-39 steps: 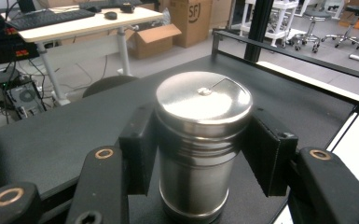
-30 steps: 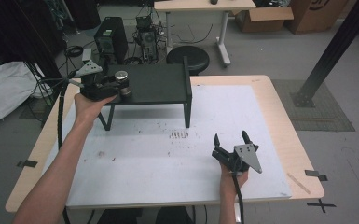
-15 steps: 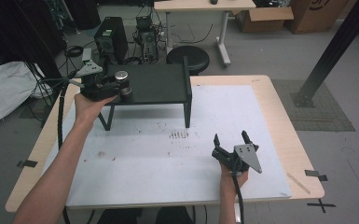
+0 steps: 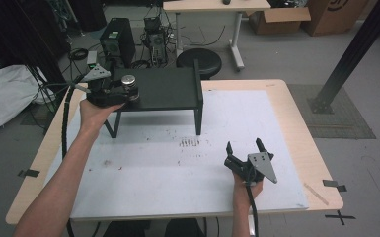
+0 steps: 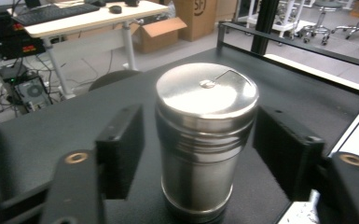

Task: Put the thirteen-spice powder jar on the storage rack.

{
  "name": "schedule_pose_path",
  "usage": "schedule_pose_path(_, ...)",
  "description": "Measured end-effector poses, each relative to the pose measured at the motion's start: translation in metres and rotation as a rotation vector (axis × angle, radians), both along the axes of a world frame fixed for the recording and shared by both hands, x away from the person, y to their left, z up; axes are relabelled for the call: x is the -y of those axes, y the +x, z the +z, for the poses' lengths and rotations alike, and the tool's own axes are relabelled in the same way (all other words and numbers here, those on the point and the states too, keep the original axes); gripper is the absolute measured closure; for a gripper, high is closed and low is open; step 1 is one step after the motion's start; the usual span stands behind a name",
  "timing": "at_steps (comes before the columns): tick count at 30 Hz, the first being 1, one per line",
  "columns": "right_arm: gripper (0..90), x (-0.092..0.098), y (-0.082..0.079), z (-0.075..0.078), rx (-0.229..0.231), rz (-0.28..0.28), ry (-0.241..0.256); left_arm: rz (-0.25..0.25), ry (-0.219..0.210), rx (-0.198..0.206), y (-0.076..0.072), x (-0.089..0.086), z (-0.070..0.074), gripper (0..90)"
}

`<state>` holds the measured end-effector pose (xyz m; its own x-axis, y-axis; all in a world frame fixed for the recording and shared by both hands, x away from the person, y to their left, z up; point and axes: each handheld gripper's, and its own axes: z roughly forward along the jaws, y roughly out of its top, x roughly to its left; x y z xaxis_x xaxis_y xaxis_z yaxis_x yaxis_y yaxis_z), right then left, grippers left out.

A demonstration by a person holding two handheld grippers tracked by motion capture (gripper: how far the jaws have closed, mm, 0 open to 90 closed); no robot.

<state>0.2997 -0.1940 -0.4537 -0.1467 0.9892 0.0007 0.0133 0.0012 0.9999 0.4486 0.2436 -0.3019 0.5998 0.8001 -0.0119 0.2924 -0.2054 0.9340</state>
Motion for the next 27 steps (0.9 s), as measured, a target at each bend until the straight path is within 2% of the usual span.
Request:
schedule_pose_path(4,4.5,0.0,0.0,0.0,0.0,0.001,-0.001,0.01,-0.007,-0.002,0.0,0.001,0.001,15.6)
schedule_pose_path(9,4.5,0.0,0.0,0.0,0.0,0.001,-0.003,0.014,-0.01,0.008,-0.002,0.002,0.003,2.8)
schedule_pose_path(16,4.4,0.0,0.0,0.0,0.0,0.002,-0.003,-0.009,-0.039,-0.005,-0.003,-0.001,0.005,0.2)
schedule_pose_path(18,4.4,0.0,0.0,0.0,0.0,0.001,-0.001,-0.007,-0.027,-0.001,-0.004,-0.002,0.005,0.2)
schedule_pose_path(27,4.4,0.0,0.0,0.0,0.001,0.001,-0.003,-0.019,-0.018,0.021,-0.011,-0.005,0.012,0.2)
